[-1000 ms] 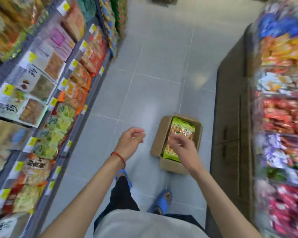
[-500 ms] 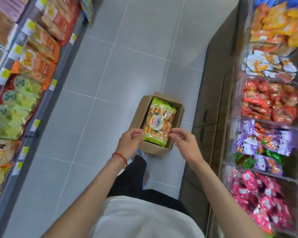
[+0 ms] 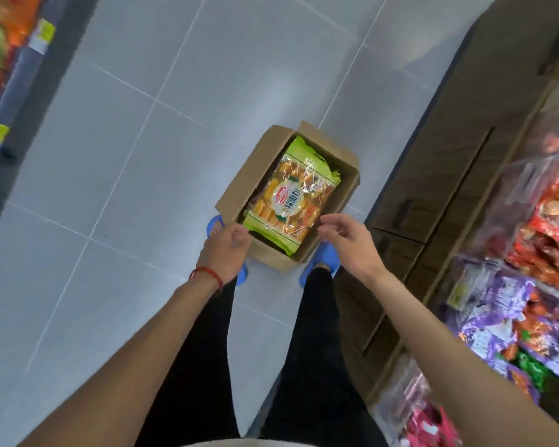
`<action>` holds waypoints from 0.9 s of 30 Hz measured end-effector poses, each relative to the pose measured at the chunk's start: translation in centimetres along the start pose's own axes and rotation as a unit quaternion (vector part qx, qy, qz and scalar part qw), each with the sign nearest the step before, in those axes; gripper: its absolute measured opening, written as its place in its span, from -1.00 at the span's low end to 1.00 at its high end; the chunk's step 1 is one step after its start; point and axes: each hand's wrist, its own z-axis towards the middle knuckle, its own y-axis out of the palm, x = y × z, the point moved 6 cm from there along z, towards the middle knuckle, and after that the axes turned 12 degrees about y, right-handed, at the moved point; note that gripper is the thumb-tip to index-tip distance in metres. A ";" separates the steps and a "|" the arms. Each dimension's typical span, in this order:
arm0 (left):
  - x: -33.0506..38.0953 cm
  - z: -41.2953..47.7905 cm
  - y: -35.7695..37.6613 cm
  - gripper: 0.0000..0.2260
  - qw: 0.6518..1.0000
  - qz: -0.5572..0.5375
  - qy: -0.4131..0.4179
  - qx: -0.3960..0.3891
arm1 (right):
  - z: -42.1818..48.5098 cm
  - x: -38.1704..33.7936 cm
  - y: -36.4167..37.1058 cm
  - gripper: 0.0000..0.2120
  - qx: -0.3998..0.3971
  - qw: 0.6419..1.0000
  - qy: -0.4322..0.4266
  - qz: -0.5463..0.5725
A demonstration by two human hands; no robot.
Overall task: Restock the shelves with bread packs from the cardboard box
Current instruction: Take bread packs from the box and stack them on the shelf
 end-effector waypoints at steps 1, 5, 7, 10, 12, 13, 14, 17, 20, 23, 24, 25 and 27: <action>-0.6 0.9 1.1 -0.79 1.000 0.013 -0.002 -0.004 | 1.8 0.8 -0.3 -0.79 -0.015 1.000 0.001 -0.023; -3.6 3.8 6.1 -0.78 0.999 0.007 -0.049 0.023 | 8.9 3.8 -1.3 -0.78 -0.062 0.991 0.006 -0.119; -5.1 5.1 9.0 -0.78 0.996 -0.024 -0.075 0.043 | 12.1 4.8 -1.9 -0.78 -0.075 0.985 0.006 -0.153; -7.2 7.8 13.0 -0.75 0.990 -0.064 -0.102 0.075 | 16.9 5.7 -2.3 -0.72 -0.086 0.979 -0.001 -0.184; -9.2 10.1 15.3 -0.71 0.983 -0.089 -0.123 0.099 | 20.6 6.0 -2.2 -0.67 -0.077 0.977 -0.007 -0.196; -10.2 11.4 16.5 -0.69 0.981 -0.100 -0.128 0.105 | 22.7 6.3 -2.0 -0.64 -0.077 0.976 -0.011 -0.205; -11.2 12.8 17.6 -0.65 0.979 -0.113 -0.132 0.111 | 24.7 6.6 -1.9 -0.61 -0.076 0.973 -0.015 -0.218; -14.4 17.1 20.2 -0.51 0.961 -0.162 -0.173 0.140 | 30.9 7.1 -1.7 -0.51 -0.033 0.969 -0.036 -0.240; -17.1 19.9 22.0 -0.31 0.926 -0.212 -0.254 0.182 | 35.8 6.8 -1.1 -0.38 0.011 0.961 -0.052 -0.273; -19.0 22.0 23.8 -0.16 0.893 -0.266 -0.296 0.209 | 39.4 6.3 -0.5 -0.26 0.032 0.959 -0.055 -0.278; -19.5 22.6 24.2 -0.13 0.887 -0.278 -0.301 0.212 | 40.4 6.1 -0.3 -0.22 0.037 0.959 -0.053 -0.275; -19.9 23.2 24.6 -0.12 0.882 -0.290 -0.304 0.216 | 41.3 5.8 -0.1 -0.20 0.041 0.960 -0.055 -0.271; -20.5 24.0 25.1 -0.10 0.874 -0.302 -0.301 0.235 | 42.7 5.3 0.5 -0.22 0.039 0.958 -0.058 -0.278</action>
